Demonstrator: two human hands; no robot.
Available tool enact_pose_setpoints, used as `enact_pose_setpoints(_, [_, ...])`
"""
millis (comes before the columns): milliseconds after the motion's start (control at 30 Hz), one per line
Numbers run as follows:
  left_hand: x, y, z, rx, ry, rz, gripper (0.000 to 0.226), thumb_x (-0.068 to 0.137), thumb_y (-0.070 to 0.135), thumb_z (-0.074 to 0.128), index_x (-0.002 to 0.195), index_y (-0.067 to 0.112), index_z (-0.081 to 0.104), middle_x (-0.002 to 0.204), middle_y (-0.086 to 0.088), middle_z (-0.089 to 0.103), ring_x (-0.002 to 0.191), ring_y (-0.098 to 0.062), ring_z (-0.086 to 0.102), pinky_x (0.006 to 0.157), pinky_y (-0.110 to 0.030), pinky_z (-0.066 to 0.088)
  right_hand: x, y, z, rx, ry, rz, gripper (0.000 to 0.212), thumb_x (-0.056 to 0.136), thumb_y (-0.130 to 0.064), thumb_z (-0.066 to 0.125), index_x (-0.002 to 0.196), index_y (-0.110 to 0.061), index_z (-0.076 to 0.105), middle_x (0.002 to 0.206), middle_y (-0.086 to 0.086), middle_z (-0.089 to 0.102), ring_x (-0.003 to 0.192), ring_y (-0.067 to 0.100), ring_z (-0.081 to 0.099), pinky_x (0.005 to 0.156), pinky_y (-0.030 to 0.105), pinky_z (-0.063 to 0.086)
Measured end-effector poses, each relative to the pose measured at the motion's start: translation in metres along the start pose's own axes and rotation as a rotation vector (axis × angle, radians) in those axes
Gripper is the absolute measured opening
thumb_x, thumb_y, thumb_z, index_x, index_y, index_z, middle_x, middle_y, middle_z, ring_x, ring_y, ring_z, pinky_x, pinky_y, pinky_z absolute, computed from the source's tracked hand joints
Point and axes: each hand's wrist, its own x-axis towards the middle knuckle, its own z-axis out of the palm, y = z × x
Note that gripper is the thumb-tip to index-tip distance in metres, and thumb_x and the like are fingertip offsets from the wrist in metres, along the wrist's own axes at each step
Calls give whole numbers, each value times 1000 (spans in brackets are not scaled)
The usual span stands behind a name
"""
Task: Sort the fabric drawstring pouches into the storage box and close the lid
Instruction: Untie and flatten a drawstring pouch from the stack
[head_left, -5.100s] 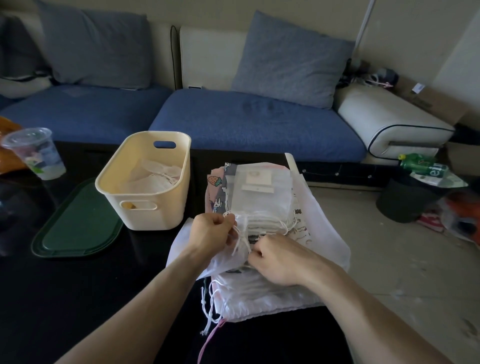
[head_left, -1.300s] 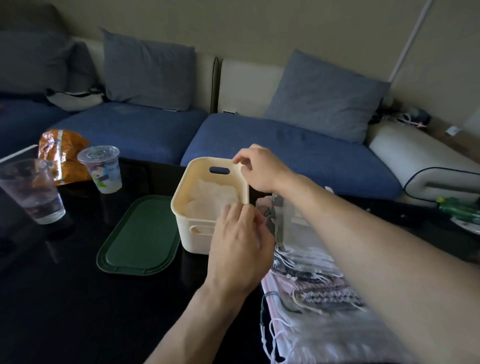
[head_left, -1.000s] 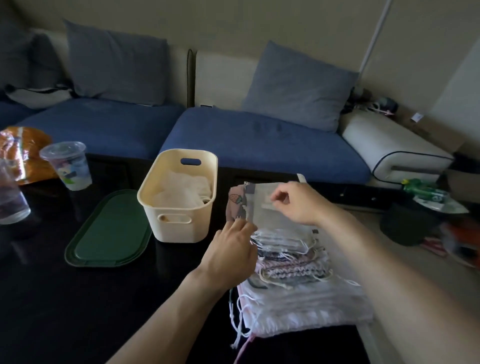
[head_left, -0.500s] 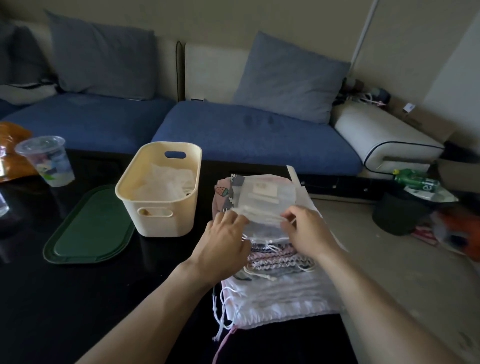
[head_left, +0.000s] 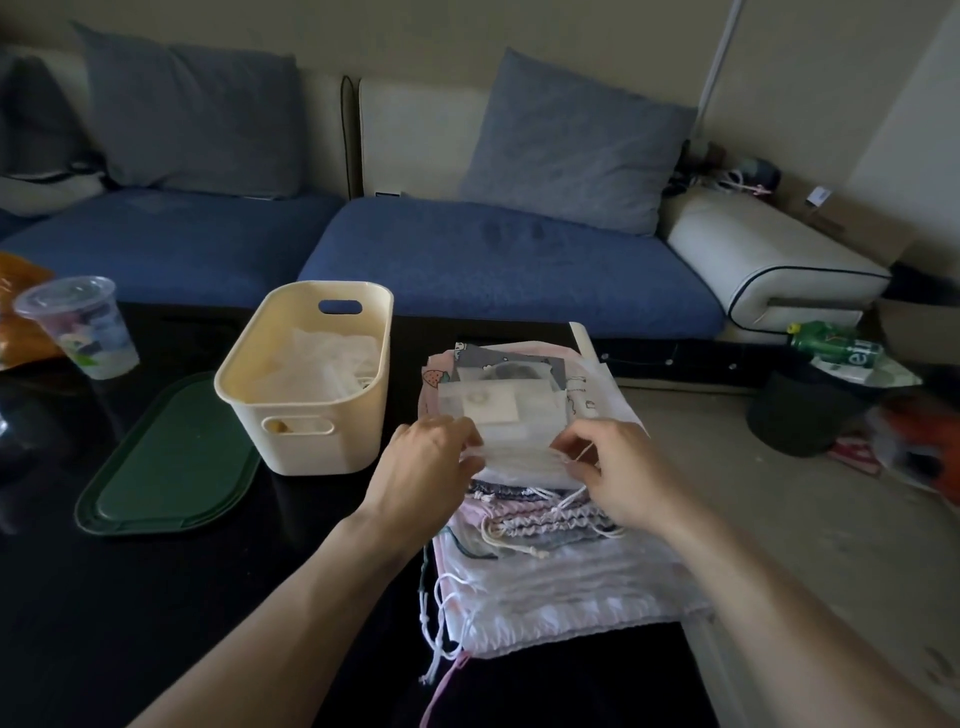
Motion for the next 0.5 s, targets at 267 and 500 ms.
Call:
enact_pose_setpoints(267, [-2, -6, -1, -165, -80, -145, 13, 94, 22, 66, 104, 15, 71, 90, 6, 71, 83, -9, 65, 77, -28, 55, 1, 10, -3, 13, -17, 46, 6, 96, -24, 66, 100, -24, 70, 91, -14, 68, 75, -5, 61, 57, 8, 39])
enact_pose_setpoints(500, [-5, -4, -4, -255, -45, -216, 21, 99, 15, 53, 119, 18, 59, 84, 6, 66, 79, -8, 63, 76, -33, 55, -7, 13, -6, 304, 36, 119, 21, 98, -27, 63, 81, -20, 73, 76, -2, 74, 70, 14, 70, 71, 34, 58])
